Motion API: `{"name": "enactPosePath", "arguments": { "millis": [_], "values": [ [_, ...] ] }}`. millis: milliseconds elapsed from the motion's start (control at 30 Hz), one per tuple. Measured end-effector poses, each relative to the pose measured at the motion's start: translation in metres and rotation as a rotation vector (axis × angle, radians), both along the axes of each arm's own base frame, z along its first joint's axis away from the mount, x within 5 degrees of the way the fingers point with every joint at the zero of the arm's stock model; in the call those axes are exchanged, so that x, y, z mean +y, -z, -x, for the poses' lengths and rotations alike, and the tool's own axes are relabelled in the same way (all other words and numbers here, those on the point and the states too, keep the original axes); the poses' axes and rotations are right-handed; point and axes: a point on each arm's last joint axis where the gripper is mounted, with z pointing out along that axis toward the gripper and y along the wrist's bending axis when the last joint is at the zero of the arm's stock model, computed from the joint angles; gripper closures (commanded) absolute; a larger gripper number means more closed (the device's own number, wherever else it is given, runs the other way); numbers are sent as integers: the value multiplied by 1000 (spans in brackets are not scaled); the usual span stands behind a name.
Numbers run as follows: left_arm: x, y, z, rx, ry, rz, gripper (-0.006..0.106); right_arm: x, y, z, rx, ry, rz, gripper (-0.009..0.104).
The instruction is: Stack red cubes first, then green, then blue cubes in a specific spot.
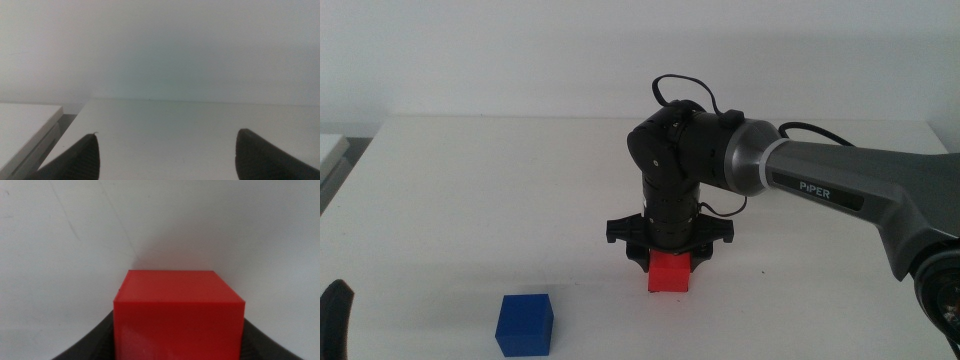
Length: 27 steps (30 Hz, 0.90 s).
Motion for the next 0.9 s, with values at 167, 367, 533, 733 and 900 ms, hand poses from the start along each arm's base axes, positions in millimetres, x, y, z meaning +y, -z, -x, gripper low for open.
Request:
{"name": "enactPosePath", "arguments": {
  "millis": [167,367,533,733,900],
  "values": [
    [0,0,0,0,0,0,10,0,1,-1,-6,-3,2,63],
    [0,0,0,0,0,0,10,0,1,-1,-8,-16,6,53],
    [0,0,0,0,0,0,10,0,1,-1,-8,-38,9,25],
    [0,0,0,0,0,0,10,0,1,-1,-8,-53,11,9],
    [0,0,0,0,0,0,10,-7,-44,6,-68,-114,-23,9]
  ]
}}
